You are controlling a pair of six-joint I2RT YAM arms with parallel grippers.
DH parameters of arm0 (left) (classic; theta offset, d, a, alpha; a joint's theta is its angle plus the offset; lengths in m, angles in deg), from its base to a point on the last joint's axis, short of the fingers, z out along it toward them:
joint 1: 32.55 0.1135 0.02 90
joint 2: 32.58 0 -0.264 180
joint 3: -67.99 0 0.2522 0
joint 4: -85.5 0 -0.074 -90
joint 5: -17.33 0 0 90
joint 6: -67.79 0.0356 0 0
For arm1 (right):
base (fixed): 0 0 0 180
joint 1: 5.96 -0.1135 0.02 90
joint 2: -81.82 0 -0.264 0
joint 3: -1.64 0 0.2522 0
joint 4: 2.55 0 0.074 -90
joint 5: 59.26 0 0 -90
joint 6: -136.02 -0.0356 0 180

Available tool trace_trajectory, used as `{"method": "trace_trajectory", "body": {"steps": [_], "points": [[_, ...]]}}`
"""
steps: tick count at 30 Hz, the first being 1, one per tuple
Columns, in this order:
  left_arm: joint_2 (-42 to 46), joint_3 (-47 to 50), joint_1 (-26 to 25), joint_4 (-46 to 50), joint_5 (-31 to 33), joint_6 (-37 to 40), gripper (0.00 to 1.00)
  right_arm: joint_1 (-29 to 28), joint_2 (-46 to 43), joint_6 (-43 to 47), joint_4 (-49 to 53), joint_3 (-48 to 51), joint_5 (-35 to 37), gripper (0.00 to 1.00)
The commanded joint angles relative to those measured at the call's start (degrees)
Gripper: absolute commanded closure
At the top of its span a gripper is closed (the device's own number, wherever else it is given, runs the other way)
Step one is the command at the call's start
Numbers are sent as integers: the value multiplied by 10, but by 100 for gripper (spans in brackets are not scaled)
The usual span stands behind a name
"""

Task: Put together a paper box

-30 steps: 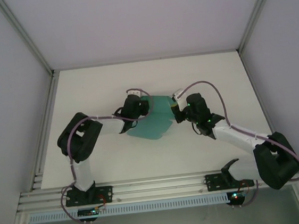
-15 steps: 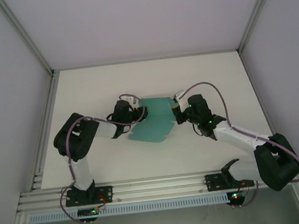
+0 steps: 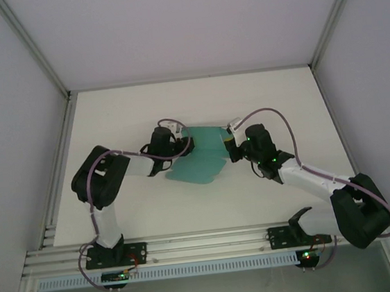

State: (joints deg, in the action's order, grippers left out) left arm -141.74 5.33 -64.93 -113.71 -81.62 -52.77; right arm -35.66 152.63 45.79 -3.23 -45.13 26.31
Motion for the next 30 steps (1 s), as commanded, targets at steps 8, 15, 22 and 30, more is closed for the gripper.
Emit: {"method": "trace_trajectory", "body": {"steps": [8,15,22,30], "points": [[-38,-49,-1,24,27,-14,86,-11,-3,-3,40,15,13,100],[-17,-93,-14,216,240,-27,100,-24,-16,-11,50,18,59,100],[-29,-140,-22,417,447,-85,100,-39,-18,-18,34,25,117,100],[-64,-200,-28,518,503,-127,100,-48,3,-20,11,20,127,100]]}}
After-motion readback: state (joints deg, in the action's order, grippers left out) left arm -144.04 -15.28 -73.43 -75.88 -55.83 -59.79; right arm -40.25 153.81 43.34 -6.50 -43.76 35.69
